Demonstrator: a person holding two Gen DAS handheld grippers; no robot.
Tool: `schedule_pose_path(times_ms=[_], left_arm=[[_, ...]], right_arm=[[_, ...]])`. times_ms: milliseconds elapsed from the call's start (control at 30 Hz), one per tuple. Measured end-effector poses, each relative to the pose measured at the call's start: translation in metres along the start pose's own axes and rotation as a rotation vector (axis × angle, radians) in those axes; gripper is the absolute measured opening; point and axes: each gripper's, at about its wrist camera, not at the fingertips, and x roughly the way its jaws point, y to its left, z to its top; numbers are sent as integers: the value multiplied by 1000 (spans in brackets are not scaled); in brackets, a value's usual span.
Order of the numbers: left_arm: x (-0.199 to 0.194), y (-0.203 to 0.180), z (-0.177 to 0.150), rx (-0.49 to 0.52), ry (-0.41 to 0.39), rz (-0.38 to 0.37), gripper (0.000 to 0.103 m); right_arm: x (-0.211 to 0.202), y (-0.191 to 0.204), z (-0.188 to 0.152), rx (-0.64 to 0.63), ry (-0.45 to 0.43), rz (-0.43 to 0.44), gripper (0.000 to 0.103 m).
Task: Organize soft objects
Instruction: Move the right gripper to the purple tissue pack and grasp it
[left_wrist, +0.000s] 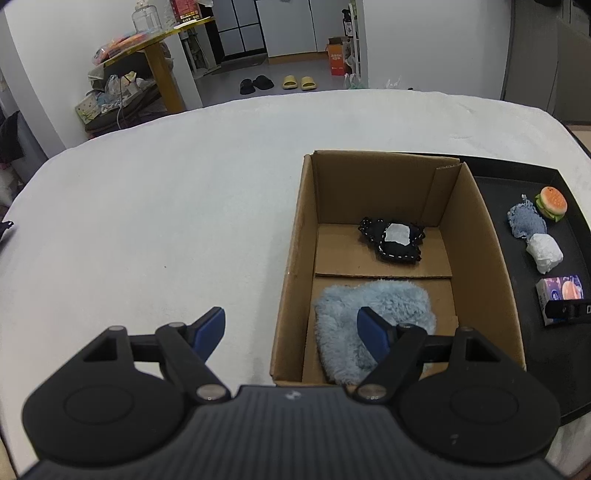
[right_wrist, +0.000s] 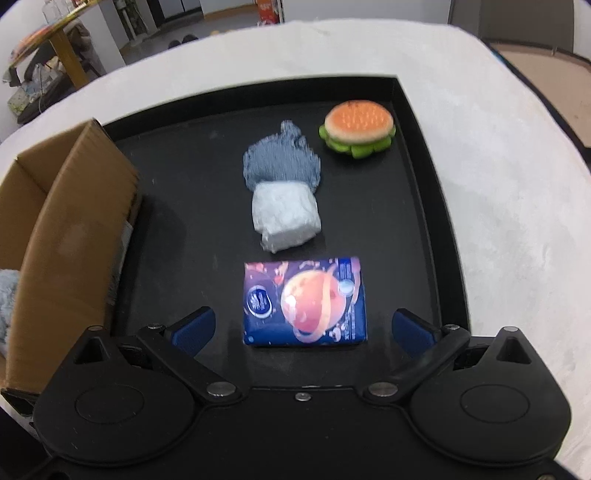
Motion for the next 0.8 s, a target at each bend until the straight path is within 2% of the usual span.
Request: schedule_pose_path(times_ms=[67, 133, 167, 200, 433, 800], left_arm=[[0, -1, 0, 5, 0, 3, 77], [-1, -1, 0, 8, 0, 3, 77], [-1, -1, 0, 9, -2, 2, 77], [-2, -1, 0, 9, -3, 1, 77], [-4, 2, -1, -4, -13, -13, 77], [-7, 11, -3, -44, -25, -54, 77]], right_arm=[[5, -1, -1, -2, 16, 1, 102], [7, 1, -3, -21, 23, -13, 94], [8, 2, -4, -27, 37, -18, 75], [10, 2, -4, -23, 53, -8, 71], [-3, -1, -7, -4, 30, 32, 70], [-39, 13, 1, -45, -34, 47, 70]])
